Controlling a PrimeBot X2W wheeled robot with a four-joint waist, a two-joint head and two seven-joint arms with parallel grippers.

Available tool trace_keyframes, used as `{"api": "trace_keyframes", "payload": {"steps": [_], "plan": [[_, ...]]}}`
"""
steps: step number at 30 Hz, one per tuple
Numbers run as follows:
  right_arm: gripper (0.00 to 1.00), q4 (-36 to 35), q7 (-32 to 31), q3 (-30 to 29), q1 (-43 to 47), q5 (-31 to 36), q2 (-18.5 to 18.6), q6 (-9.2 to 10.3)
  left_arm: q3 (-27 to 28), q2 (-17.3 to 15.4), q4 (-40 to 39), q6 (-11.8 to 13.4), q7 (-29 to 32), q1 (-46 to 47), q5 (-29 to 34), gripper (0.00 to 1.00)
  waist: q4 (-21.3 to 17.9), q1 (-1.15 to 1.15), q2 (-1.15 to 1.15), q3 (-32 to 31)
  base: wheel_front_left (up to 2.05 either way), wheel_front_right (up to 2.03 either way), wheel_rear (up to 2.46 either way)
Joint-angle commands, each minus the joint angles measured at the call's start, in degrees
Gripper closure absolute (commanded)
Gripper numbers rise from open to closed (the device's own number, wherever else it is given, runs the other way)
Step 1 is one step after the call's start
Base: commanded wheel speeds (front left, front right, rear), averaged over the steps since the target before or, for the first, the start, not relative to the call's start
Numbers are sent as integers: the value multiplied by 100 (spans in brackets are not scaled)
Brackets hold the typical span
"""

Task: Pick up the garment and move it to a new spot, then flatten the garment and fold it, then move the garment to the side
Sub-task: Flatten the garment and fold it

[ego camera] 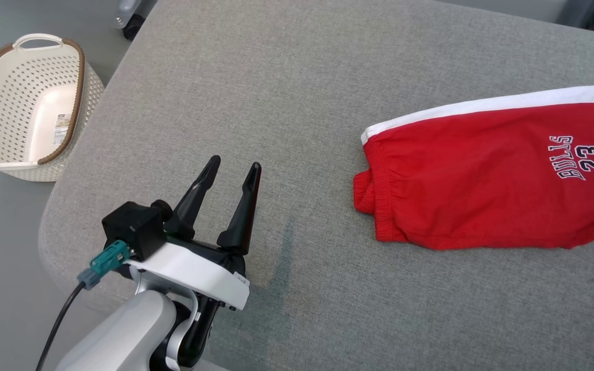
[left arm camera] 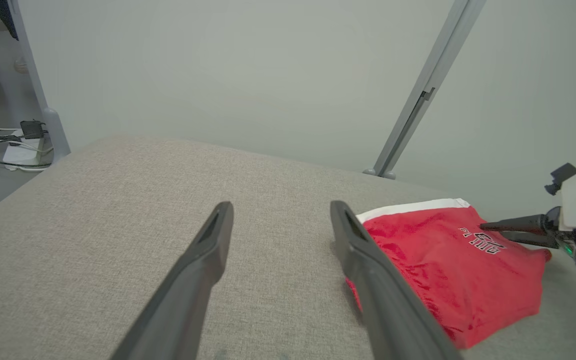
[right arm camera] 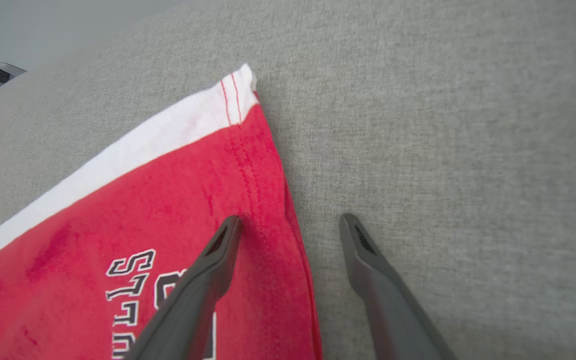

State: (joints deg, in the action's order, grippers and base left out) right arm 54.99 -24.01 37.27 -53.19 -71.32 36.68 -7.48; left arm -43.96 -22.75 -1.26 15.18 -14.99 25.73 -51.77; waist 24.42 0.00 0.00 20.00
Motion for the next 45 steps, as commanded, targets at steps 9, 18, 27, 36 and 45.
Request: {"api": "trace_keyframes", "payload": {"steps": [9, 18, 27, 36, 45], "plan": [[51, -65, -666, -17, 175, -357, -447, -4, 144, 147, 83, -97, -23, -260, 167, 0, 25, 0, 0, -74, 0, 0, 0], [100, -358, 478, -306, 583, -508, -399, -4, 201, 208, 123, -115, -22, -396, 404, 0, -244, 0, 0, -472, 0, 0, 0], [100, -930, 1155, -361, 1477, -694, -226, -4, 433, 284, 105, -70, -16, -846, 599, 0, -818, 0, 0, -971, 0, 0, 0], [100, -1092, 1519, -327, 1651, -587, 8, -4, 427, 357, 132, -121, -16, -1003, 668, 0, -1104, 0, 0, -1092, 0, 0, 0], [100, -1311, 1332, -132, 1231, -391, -178, -4, 488, 502, 264, -223, -17, -1128, 649, 0, -888, 0, 0, -1243, 0, 0, 0]]}}
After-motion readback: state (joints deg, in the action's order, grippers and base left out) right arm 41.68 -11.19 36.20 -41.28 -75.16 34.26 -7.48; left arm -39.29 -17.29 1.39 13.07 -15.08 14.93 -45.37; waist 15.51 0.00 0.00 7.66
